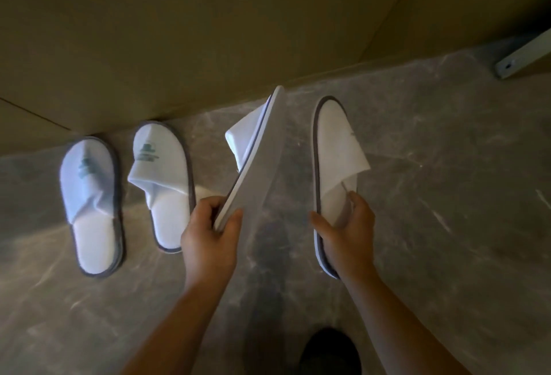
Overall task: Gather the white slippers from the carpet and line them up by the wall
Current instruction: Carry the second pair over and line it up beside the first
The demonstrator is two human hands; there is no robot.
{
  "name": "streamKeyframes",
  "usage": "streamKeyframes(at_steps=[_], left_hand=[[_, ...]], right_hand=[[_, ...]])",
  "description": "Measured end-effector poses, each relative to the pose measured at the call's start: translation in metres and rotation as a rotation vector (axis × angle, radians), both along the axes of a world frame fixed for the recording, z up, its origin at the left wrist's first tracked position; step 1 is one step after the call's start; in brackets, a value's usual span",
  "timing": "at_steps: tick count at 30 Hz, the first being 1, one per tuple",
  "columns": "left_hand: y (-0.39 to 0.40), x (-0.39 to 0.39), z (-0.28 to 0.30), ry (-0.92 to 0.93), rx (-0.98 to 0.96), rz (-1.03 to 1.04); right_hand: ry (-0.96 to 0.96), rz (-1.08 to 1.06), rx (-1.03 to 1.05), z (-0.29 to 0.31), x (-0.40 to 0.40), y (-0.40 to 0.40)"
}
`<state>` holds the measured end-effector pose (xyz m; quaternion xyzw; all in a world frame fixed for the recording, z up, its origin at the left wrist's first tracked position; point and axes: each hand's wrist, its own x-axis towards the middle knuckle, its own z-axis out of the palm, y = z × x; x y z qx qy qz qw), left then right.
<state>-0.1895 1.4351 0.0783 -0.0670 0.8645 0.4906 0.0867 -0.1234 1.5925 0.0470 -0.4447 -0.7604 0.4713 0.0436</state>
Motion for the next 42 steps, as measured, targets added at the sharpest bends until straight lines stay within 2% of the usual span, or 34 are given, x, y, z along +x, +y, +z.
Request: streamKeyframes(at_steps=[4,7,10,12,13,17,19,22,26,30,32,36,39,42], left_hand=[[0.003,-0.009,-0.078,0.031,0.019,-0.040],[0.005,-0.018,-0.115,0.076,0.011,-0.048],[0.008,-0.026,-0.124,0.098,0.004,-0.058],[0.008,-0.029,-0.115,0.131,-0.047,-0.105],[0.008,-0.030,-0.109,0.158,-0.063,-0.131],[0.008,-0.026,-0.090,0.287,-0.038,-0.289],[0.009,-0.023,-0.092,0.344,-0.056,-0.380],[0.004,-0.019,-0.102,0.372,-0.085,-0.492],[-0.011,-0.015,-0.107,0.276,-0.153,-0.640],[-0.039,-0.026,-0.112,0.274,-0.309,-0.567],[-0.059,-0.035,-0.118,0.153,-0.364,-0.483],[-0.097,-0.050,-0.140,-0.076,-0.552,-0.486],[-0.112,-0.051,-0.155,-0.132,-0.699,-0.565],[-0.119,-0.051,-0.165,-0.127,-0.737,-0.598]], right_hand=[[-0.014,0.003,0.121,-0.074,-0.018,0.006],[-0.021,0.021,0.209,-0.106,-0.033,0.017],[-0.177,0.085,0.254,-0.113,-0.047,0.027],[-0.199,0.125,0.261,-0.102,-0.054,0.023],[-0.138,0.124,0.203,-0.094,-0.057,0.017],[0.169,0.058,-0.346,-0.061,-0.078,-0.014],[0.217,0.056,-0.375,-0.061,-0.087,-0.022],[0.233,0.015,-0.297,-0.066,-0.092,-0.027],[0.174,0.059,-0.208,-0.074,-0.090,-0.022],[0.106,0.213,-0.118,-0.087,-0.097,-0.021],[0.069,0.272,-0.150,-0.099,-0.106,-0.032],[0.012,0.258,-0.181,-0.125,-0.129,-0.060],[-0.022,0.237,-0.120,-0.139,-0.137,-0.070],[0.001,0.231,0.009,-0.142,-0.133,-0.069]])
